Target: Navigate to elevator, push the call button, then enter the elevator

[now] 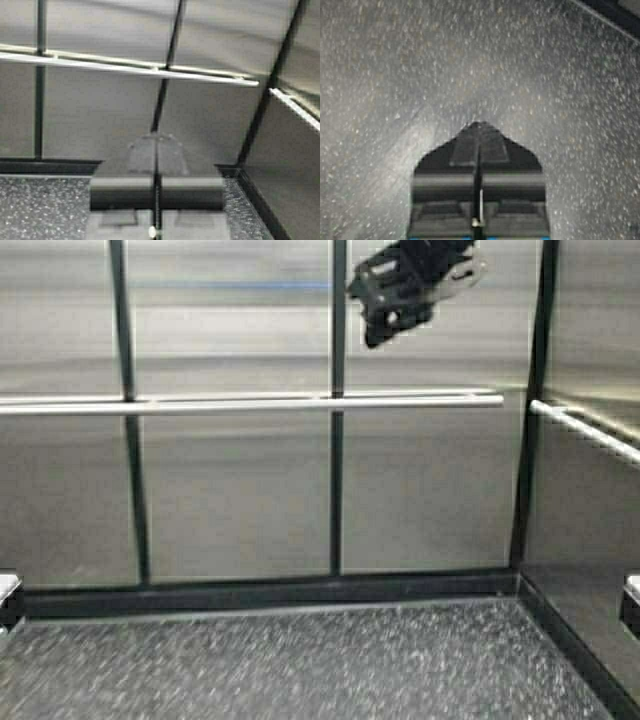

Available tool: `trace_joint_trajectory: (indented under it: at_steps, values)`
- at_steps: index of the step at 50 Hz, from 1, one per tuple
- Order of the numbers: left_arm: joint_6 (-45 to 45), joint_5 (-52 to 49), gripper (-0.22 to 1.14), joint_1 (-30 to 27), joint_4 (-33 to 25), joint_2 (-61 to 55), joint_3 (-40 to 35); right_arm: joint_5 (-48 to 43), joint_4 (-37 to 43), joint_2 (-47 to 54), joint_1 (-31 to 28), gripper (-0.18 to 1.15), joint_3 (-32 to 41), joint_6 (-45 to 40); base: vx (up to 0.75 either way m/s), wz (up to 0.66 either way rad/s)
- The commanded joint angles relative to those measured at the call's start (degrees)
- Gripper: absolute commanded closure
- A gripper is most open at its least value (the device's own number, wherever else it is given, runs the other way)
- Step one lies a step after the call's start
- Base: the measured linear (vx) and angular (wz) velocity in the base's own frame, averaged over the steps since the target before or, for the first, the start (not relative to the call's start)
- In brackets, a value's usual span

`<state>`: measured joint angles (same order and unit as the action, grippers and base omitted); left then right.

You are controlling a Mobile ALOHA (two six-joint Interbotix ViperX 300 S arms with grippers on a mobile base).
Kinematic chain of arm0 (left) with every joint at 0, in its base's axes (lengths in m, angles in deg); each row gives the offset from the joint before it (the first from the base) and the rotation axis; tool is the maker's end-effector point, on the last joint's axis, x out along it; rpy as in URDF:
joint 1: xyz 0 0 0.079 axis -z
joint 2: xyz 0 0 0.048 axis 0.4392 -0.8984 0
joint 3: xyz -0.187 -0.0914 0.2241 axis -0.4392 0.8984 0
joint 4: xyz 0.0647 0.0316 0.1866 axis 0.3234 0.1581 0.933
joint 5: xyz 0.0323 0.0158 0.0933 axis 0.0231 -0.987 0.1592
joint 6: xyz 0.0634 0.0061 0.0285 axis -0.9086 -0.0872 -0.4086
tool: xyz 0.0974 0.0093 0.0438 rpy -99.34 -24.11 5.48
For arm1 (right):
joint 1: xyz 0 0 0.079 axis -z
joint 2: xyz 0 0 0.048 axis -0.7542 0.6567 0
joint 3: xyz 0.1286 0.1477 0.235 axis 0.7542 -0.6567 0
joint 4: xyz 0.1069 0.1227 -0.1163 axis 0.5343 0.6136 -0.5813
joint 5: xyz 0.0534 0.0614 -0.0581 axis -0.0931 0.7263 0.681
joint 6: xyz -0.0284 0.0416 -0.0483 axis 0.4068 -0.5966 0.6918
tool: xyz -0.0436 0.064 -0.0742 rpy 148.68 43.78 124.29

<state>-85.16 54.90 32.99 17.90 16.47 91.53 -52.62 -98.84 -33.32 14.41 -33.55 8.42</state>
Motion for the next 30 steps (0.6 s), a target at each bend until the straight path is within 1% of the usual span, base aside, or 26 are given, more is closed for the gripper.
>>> trace_joint_trajectory:
  at_steps: [1,6,10,18,30]
  values:
    - [-0.5,0.5,0.90,0.1,0.1,0.1,-0.7,-0.4,0.4,0.3,0.4,0.91,0.6,-0.4,0.39,-0.06]
    - [-0.6,0.6,0.90,0.1,0.1,0.5,-0.5,-0.4,0.4,-1.6,-1.4,0.91,2.2,-0.2,0.38,-0.01]
    - [-1.0,1.1,0.90,0.1,0.4,0.1,-1.1,0.2,0.4,-1.8,-1.0,0.91,2.2,-0.2,0.42,0.05]
    - [-0.8,1.2,0.90,0.1,0.1,-0.2,-0.7,0.4,0.4,-2.8,-0.3,0.91,-0.4,-0.4,0.44,0.04]
    - [-1.0,1.4,0.90,0.1,0.2,-1.2,-0.7,0.7,0.6,-5.3,-0.5,0.91,0.1,-0.4,0.41,0.03]
